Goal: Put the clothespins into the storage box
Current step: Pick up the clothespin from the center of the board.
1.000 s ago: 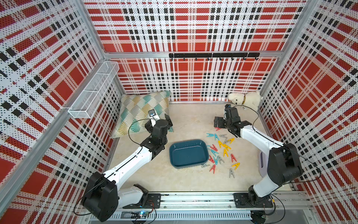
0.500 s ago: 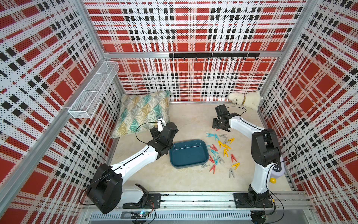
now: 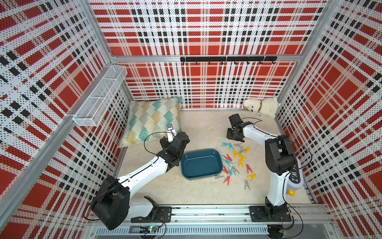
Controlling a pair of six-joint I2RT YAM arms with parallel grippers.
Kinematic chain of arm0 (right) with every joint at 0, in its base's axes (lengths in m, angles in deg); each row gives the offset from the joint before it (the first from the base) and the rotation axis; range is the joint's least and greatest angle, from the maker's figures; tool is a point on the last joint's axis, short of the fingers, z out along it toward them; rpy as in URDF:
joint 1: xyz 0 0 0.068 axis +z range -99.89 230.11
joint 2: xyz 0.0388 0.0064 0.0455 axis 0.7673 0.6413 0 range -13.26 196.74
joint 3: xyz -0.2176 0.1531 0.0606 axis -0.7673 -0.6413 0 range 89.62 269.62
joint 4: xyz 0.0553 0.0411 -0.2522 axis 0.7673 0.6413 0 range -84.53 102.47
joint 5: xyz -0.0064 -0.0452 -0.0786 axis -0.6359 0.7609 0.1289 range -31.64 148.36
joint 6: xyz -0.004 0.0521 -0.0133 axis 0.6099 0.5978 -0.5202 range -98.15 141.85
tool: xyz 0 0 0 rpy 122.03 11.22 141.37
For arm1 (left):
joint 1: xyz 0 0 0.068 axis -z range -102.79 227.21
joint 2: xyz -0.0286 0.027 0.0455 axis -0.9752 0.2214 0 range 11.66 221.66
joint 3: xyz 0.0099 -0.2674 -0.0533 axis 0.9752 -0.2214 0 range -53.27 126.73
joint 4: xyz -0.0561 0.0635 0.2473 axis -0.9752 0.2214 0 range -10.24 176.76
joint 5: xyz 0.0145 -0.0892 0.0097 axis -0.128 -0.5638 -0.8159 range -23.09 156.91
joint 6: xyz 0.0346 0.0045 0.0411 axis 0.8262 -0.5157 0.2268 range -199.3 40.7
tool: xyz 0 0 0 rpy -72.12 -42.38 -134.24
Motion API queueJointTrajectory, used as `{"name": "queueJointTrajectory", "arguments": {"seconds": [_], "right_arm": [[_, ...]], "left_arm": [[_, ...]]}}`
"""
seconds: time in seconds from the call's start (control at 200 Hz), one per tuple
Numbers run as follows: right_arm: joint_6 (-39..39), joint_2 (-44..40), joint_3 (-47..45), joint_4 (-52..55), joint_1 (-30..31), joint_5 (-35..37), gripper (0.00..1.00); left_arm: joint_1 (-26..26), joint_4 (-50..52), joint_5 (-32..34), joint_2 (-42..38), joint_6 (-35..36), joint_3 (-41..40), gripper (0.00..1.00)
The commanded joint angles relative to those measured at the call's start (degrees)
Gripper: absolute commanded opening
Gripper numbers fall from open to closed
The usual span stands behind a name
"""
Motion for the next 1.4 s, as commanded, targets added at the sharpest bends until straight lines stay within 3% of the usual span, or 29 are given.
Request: {"name": "queueJointTrajectory", "arguments": {"seconds": [0.0, 0.867, 1.393], "right_arm": [[0.11, 1.42, -0.6, -0.99, -0.84, -0.14, 0.33], [-0.71, 6.01, 1.07, -1.34, -1.95, -1.02, 0.32], [-1.46, 6.62, -0.39, -2.63, -3.74, -0.98, 0.24]], "left_arm": [[-0.01, -0.26, 0.07, -0.93, -0.64, 0.0, 0.99], [-0.03, -0.87, -0.4, -1.18, -0.73, 0.57, 0.99], [-0.03, -1.14, -2.24, -1.57, -1.35, 1.1, 0.99]]}}
